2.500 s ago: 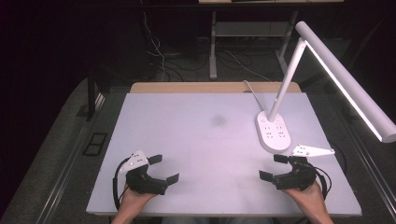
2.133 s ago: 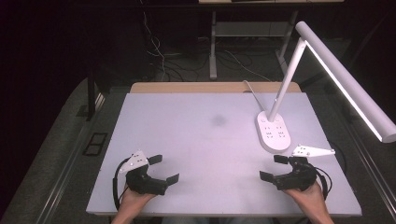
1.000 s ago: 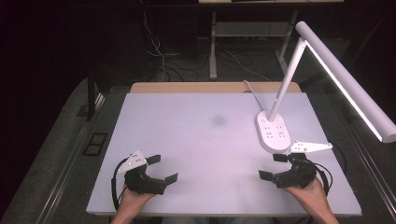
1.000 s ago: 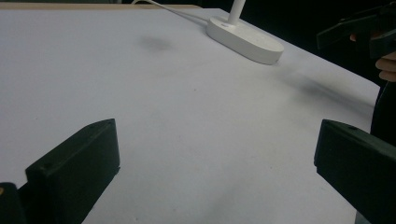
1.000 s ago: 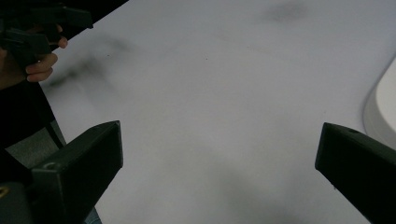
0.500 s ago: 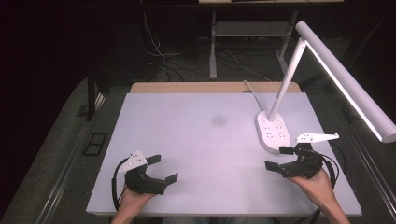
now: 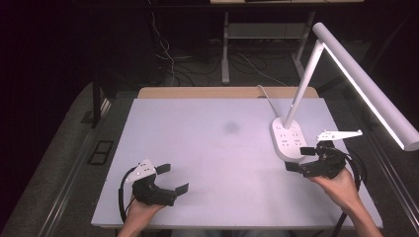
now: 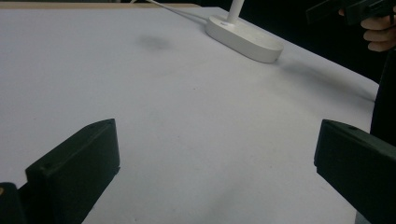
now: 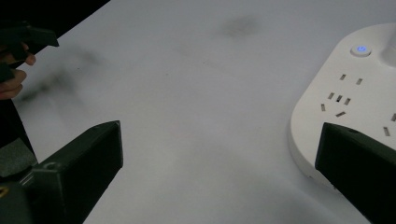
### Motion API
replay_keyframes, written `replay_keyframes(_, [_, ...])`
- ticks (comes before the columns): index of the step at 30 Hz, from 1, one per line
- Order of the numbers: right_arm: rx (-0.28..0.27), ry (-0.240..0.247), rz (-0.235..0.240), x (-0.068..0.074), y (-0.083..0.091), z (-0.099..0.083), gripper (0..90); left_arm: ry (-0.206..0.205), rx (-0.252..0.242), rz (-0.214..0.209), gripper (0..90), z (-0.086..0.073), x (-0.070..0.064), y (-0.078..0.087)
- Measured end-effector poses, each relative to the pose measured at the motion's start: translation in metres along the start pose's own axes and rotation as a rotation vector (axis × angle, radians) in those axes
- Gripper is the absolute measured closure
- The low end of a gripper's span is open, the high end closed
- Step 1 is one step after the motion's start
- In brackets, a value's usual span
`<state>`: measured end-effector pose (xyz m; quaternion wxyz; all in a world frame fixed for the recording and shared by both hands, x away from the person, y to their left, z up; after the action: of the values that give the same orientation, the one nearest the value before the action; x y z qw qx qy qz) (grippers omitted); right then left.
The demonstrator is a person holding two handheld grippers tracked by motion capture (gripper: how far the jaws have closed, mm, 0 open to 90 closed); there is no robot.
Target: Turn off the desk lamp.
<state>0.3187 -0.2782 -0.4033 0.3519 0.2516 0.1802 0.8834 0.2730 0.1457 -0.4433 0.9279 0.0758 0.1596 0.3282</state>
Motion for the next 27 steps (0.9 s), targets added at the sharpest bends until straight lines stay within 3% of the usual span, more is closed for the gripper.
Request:
replay_keyframes(20, [0.040, 0.032, -0.030, -0.021, -0.004, 0.024, 0.9, -0.004, 0.002, 0.006, 0.0, 0.000, 0.001, 0.001])
replay_keyframes(27, [0.042, 0.026, -0.053, -0.037, -0.005, 0.036, 0.9, -0.004, 0.000, 0.005, 0.0, 0.000, 0.001, 0.001])
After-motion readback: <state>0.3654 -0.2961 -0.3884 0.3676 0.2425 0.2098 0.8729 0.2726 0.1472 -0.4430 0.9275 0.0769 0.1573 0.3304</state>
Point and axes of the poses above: each handheld gripper's, and its own axes: y roughly backward along the jaws, z roughly out of its top, x roughly to its left, the point moved 5 cm from there along -y, roughly forward along the jaws, and after that the axes turned 8 degrees about -x, right-handed, at the moved point
